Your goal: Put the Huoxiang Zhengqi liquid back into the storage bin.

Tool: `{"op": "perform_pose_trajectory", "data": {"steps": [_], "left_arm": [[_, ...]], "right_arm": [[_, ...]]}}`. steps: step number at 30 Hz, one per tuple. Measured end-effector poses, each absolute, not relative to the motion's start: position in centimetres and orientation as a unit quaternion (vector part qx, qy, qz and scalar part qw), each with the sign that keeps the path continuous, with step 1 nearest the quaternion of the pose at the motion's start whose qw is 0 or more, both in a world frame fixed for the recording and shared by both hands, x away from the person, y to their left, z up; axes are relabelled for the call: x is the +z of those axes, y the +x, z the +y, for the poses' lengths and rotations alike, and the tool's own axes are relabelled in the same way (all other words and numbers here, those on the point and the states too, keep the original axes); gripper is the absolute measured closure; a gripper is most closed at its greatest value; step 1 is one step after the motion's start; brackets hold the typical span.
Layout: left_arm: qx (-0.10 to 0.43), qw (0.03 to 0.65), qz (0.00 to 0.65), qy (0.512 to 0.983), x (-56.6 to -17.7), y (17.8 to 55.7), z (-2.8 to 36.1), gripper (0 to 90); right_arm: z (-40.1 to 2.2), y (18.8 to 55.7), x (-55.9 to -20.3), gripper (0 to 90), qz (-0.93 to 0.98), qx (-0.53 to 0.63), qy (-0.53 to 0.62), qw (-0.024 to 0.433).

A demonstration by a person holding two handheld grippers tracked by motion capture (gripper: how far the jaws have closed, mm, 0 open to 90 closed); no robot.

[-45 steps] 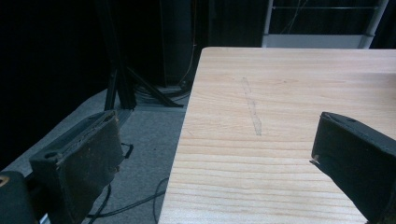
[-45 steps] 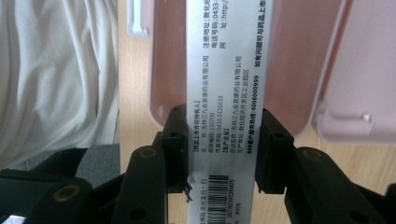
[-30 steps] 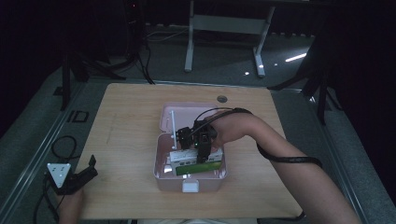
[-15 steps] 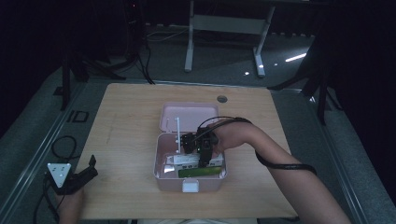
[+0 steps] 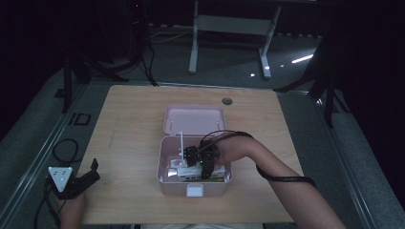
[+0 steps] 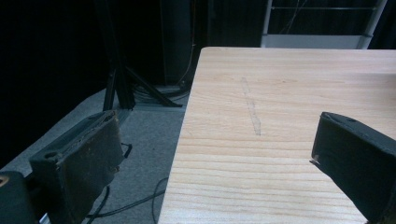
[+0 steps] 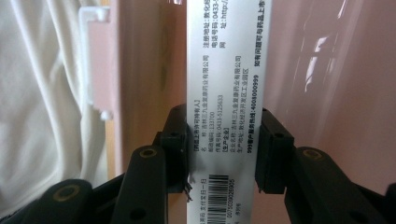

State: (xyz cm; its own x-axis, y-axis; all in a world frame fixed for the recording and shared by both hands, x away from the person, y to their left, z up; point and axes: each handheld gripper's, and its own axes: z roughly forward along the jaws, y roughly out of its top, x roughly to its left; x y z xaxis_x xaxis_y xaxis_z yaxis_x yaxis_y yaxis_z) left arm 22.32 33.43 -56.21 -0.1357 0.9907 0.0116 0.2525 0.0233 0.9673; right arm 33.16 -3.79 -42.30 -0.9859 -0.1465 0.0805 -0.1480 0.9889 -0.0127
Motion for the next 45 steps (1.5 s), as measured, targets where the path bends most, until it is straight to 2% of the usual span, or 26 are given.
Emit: {"op": "perform_pose_trajectory", "data": {"steps": [10,24,28,45], "left_arm": [[0.463,0.398,0.594,0.524,-56.2,22.3,33.4,2.1],[0.463,0.397,0.594,0.525,-56.2,22.3,33.4,2.1],[0.463,0.397,0.594,0.525,-56.2,22.3,33.4,2.1],[0.465,0.395,0.594,0.525,-56.2,22.3,33.4,2.1]], "right_arm": [[-4.0,33.2,-45.0,61.7,-0.997,0.022,0.061,0.042],[-4.9,33.2,-45.0,59.7,-0.997,0.006,0.054,0.057],[-5.1,33.4,-43.4,53.0,-0.997,-0.014,0.047,0.06],[-9.1,35.0,-37.1,49.2,-0.996,-0.084,0.019,0.022]]}}
